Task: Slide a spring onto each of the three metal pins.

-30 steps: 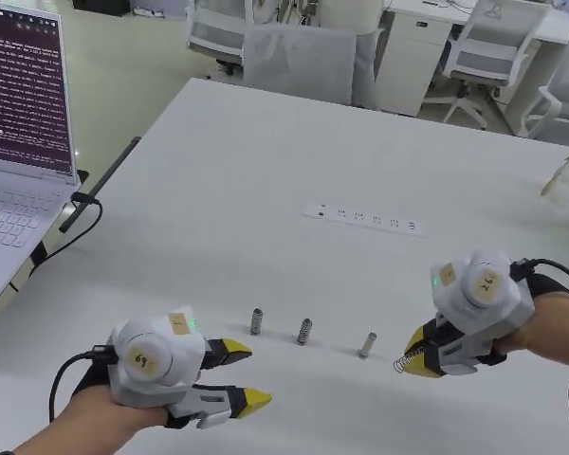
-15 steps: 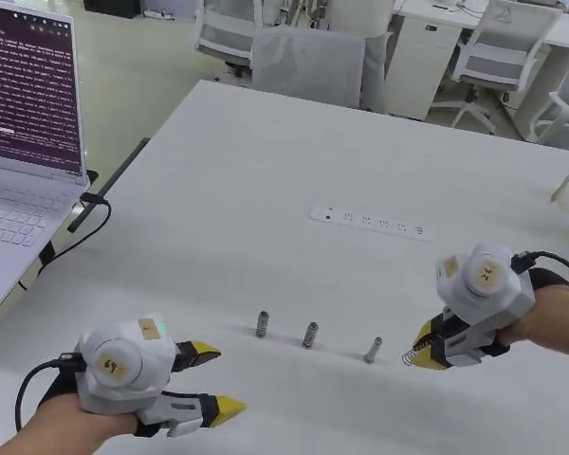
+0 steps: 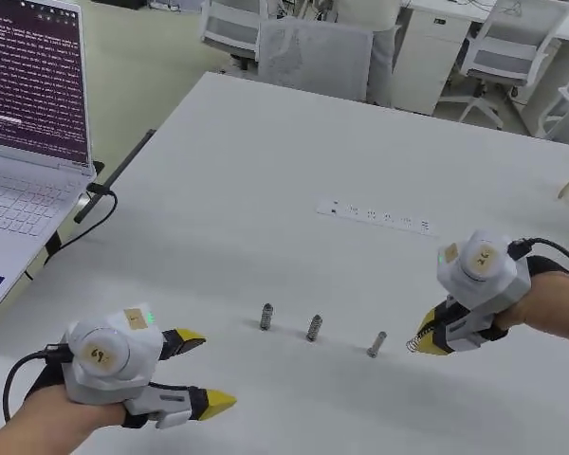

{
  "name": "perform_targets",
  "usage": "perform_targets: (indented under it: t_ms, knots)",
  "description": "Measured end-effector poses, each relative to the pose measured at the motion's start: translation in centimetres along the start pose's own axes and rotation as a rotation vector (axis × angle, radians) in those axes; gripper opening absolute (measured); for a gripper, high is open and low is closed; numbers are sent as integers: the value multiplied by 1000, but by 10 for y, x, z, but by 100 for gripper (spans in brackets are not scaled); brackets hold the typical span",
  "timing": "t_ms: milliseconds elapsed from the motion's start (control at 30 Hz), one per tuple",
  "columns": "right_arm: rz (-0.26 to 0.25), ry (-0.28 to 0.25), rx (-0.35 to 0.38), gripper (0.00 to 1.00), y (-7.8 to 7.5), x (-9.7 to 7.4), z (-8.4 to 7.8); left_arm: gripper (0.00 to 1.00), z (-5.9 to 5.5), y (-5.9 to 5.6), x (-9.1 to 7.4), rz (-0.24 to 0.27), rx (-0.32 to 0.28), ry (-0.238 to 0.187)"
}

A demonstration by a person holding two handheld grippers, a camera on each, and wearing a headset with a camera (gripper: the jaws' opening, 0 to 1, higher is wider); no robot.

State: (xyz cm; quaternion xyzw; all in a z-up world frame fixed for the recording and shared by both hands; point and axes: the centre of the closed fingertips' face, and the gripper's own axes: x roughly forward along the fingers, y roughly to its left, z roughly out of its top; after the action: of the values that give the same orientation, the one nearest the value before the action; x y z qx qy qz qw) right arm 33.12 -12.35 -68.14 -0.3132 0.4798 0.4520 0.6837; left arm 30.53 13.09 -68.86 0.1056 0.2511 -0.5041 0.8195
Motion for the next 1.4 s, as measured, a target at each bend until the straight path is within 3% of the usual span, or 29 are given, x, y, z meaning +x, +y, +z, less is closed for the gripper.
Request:
perform_targets:
  t_ms: [333,733,1400]
  knots:
    - [-7,13,3,8,-13,6,6,58,-7,1,-4,8,-15,8]
    - [0,60,-32,8,-24,24,8,62,-6,4,-8,26,-32,0]
    - [29,90,-61,9,-34,45,13,62,-9,7,-12,35,-45,5]
